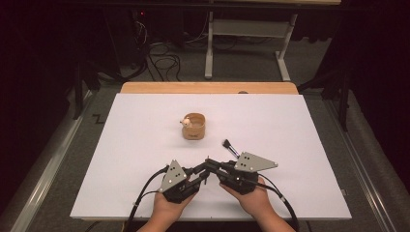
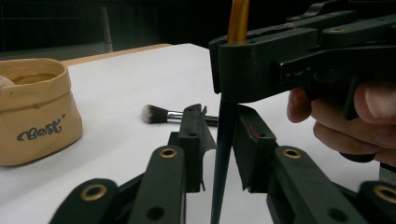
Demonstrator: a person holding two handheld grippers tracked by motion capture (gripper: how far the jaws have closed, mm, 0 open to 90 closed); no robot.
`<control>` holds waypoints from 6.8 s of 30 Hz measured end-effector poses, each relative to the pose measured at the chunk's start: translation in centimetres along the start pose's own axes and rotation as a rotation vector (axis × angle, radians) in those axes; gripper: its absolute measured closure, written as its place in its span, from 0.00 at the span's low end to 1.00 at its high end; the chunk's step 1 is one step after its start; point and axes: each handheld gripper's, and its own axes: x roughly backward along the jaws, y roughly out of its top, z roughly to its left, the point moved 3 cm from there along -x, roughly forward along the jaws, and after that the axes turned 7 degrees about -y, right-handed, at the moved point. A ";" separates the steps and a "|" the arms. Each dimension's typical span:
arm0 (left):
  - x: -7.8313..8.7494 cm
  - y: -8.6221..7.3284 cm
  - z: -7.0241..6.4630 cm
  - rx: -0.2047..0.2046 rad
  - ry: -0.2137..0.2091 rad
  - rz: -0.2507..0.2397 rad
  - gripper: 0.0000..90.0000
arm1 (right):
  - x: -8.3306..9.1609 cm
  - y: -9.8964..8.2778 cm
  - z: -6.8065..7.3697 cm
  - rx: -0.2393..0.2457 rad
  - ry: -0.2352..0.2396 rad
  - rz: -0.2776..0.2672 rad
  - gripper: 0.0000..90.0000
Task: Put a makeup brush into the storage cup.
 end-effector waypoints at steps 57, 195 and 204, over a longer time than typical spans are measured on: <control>1.3 0.6 1.6 0.008 0.060 -0.035 0.92 | 1.2 0.8 -3.1 0.000 -0.117 -0.006 0.31; -4.3 8.3 15.9 0.122 0.355 -0.084 0.92 | 7.8 -4.3 -7.4 -0.103 -0.193 0.043 0.06; -4.1 7.1 16.2 0.151 0.357 -0.071 0.92 | 7.7 -4.3 -7.4 -0.097 -0.191 0.048 0.07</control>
